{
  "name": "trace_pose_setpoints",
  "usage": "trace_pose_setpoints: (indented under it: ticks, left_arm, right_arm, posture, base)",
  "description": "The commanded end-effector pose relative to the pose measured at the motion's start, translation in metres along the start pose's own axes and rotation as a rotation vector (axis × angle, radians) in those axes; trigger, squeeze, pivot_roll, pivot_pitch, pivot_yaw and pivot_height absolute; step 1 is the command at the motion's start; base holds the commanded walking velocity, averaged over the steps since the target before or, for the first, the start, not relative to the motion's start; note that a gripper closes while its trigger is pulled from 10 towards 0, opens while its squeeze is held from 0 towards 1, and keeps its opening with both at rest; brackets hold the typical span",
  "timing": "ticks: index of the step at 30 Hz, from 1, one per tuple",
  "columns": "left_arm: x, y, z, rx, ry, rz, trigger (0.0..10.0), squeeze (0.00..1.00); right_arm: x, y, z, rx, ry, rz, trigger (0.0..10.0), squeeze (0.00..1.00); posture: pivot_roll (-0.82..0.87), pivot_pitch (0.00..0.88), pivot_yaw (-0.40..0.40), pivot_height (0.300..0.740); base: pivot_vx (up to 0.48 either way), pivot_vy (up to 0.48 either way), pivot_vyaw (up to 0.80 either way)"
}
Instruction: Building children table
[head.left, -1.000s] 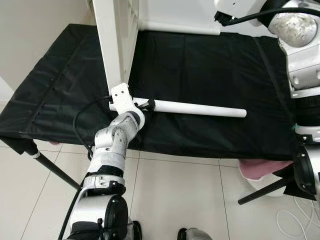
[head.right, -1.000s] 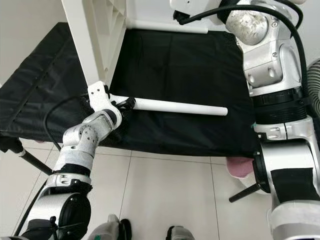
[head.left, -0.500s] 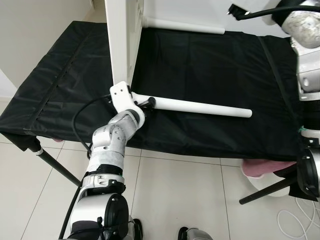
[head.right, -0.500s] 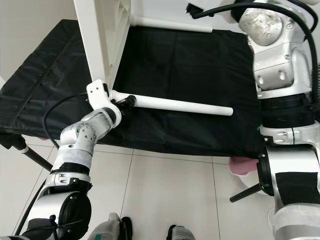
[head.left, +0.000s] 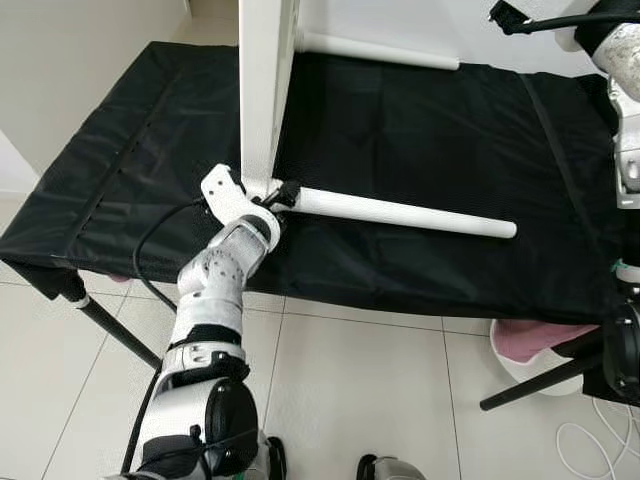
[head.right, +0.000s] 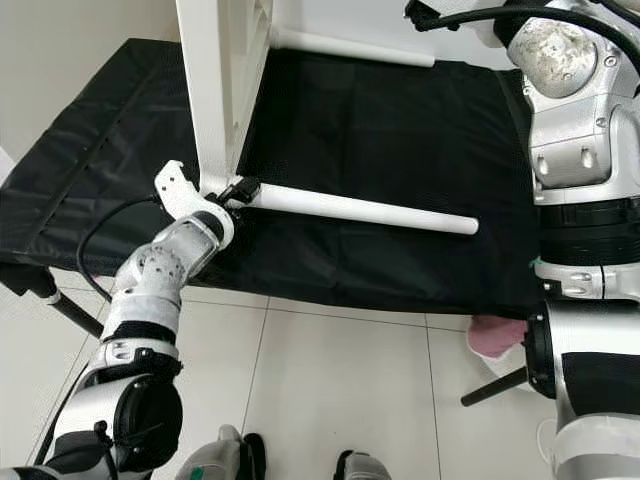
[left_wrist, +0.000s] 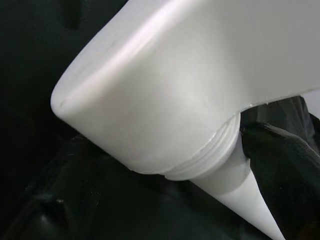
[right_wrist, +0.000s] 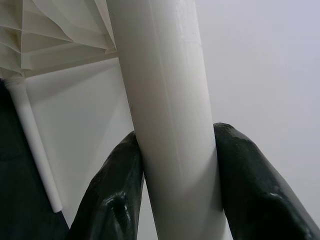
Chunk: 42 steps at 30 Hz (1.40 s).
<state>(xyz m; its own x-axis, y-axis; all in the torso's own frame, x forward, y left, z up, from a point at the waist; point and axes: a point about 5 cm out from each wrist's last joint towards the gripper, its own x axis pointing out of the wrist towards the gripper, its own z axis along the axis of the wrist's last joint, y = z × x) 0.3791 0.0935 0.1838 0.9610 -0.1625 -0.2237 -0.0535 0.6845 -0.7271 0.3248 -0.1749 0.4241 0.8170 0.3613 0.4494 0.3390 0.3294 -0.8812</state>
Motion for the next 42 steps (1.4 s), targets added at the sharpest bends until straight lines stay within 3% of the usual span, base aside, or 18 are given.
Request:
trace_pose_setpoints:
  ticks: [1, 2, 6, 9, 13, 19, 20, 31, 35, 37, 40, 42]
  left_arm:
    - [-0.002, -0.044, -0.06, -0.114, 0.161, 0.077, 10.0, 0.0]
    - [-0.002, -0.044, -0.06, -0.114, 0.161, 0.077, 10.0, 0.0]
    - [-0.002, -0.072, -0.074, -0.224, 0.234, -0.001, 10.0, 0.0]
    - [-0.003, -0.082, -0.08, -0.291, 0.277, -0.033, 10.0, 0.0]
    - [-0.004, -0.09, -0.087, -0.36, 0.327, -0.059, 10.0, 0.0]
    - [-0.006, -0.103, -0.084, -0.405, 0.318, -0.137, 10.0, 0.0]
    - [-0.007, -0.107, -0.081, -0.418, 0.302, -0.162, 0.0, 0.0]
    - [-0.005, -0.119, -0.068, -0.523, 0.264, -0.24, 0.0, 0.0]
    - [-0.002, -0.118, -0.046, -0.574, 0.193, -0.286, 0.0, 0.0]
    - [0.003, -0.111, -0.024, -0.541, 0.111, -0.307, 0.0, 0.0]
    - [0.003, -0.111, -0.024, -0.541, 0.111, -0.307, 0.0, 0.0]
    - [0.007, -0.1, -0.004, -0.504, 0.041, -0.309, 0.0, 0.0]
  right_arm:
    - [-0.014, -0.046, -0.022, 0.138, 0.098, -0.275, 0.0, 0.0]
    - [-0.014, -0.046, -0.022, 0.138, 0.098, -0.275, 0.0, 0.0]
    - [-0.01, -0.051, -0.018, 0.139, 0.09, -0.292, 0.0, 0.0]
    - [-0.009, -0.053, -0.016, 0.148, 0.082, -0.31, 0.0, 0.0]
    - [-0.009, -0.054, -0.015, 0.161, 0.075, -0.329, 0.0, 0.0]
    - [-0.008, -0.055, -0.013, 0.172, 0.07, -0.344, 0.0, 0.0]
    - [-0.008, -0.055, -0.013, 0.172, 0.07, -0.346, 0.0, 0.0]
    - [-0.007, -0.056, -0.013, 0.182, 0.066, -0.365, 0.0, 0.0]
    - [-0.008, -0.061, -0.012, 0.179, 0.061, -0.394, 0.0, 0.0]
    - [-0.01, -0.067, -0.012, 0.174, 0.06, -0.425, 0.0, 0.0]
    - [-0.01, -0.067, -0.012, 0.174, 0.06, -0.425, 0.0, 0.0]
    - [-0.011, -0.07, -0.012, 0.174, 0.06, -0.443, 0.0, 0.0]
  posture:
    - [-0.21, 0.14, 0.084, 0.74]
    - [-0.21, 0.14, 0.084, 0.74]
    - [-0.22, 0.144, 0.082, 0.74]
    - [-0.22, 0.145, 0.083, 0.74]
    - [-0.22, 0.145, 0.084, 0.74]
    - [-0.22, 0.144, 0.079, 0.74]
    - [-0.22, 0.144, 0.079, 0.74]
    - [-0.22, 0.142, 0.078, 0.74]
    - [-0.23, 0.138, 0.082, 0.74]
    - [-0.23, 0.137, 0.087, 0.74]
    - [-0.23, 0.137, 0.087, 0.74]
    - [-0.22, 0.133, 0.095, 0.74]
  base:
    - [0.0, 0.0, 0.0]
    - [0.0, 0.0, 0.0]
    - [0.0, 0.0, 0.0]
    - [0.0, 0.0, 0.0]
    - [0.0, 0.0, 0.0]
    - [0.0, 0.0, 0.0]
    - [0.0, 0.0, 0.0]
    - [0.0, 0.0, 0.0]
    - [0.0, 0.0, 0.0]
    - [0.0, 0.0, 0.0]
    - [0.0, 0.0, 0.0]
    - [0.0, 0.0, 0.0]
